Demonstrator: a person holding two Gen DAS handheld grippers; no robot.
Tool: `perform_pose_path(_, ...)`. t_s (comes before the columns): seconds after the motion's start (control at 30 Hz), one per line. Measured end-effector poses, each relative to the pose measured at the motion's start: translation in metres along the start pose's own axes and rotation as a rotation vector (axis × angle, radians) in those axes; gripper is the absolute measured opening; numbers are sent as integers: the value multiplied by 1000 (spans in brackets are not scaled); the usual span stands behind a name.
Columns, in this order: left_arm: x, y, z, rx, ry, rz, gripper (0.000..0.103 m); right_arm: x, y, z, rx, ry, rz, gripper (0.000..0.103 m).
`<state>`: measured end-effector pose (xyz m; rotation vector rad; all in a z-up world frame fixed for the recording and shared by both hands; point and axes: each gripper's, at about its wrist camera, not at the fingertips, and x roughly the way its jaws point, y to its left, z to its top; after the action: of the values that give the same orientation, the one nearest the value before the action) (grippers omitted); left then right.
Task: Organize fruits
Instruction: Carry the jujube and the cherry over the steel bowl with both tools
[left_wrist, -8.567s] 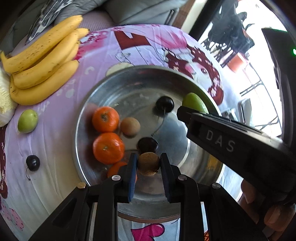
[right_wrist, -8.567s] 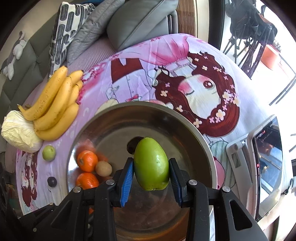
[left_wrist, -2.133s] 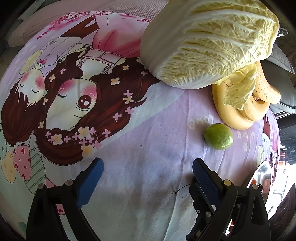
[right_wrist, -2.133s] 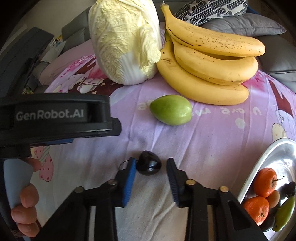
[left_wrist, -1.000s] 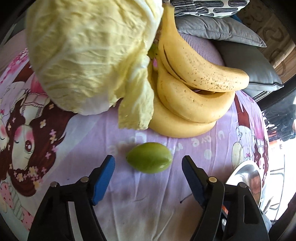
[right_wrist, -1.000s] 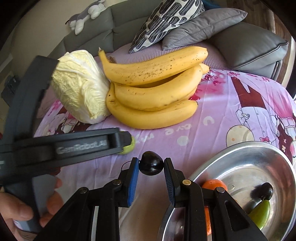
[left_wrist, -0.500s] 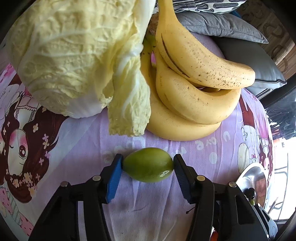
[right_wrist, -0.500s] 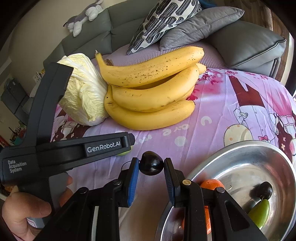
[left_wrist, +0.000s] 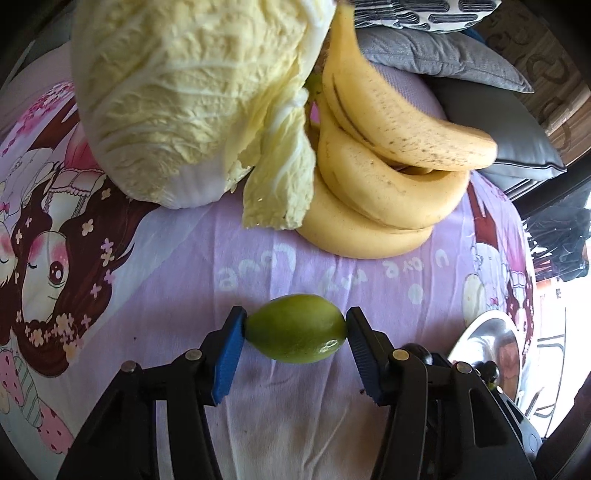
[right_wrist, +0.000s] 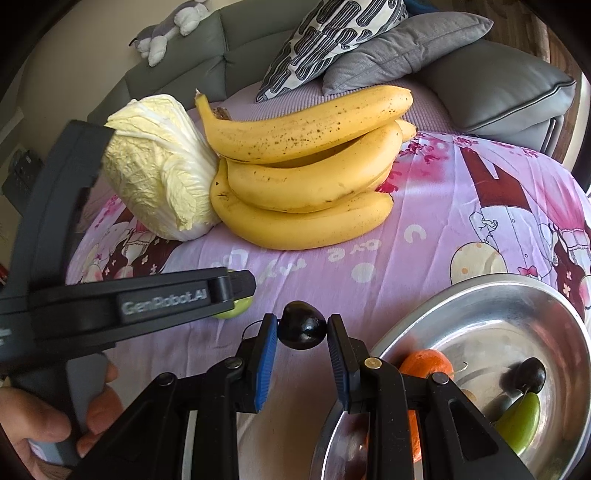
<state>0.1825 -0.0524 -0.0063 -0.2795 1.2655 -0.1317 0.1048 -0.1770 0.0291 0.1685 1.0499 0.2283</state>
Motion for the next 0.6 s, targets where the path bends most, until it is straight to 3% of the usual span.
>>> perform_pose_path(0.6, -62, -4, -28, 23, -79, -78, 57, -38, -19, -13, 61, -46, -36, 30)
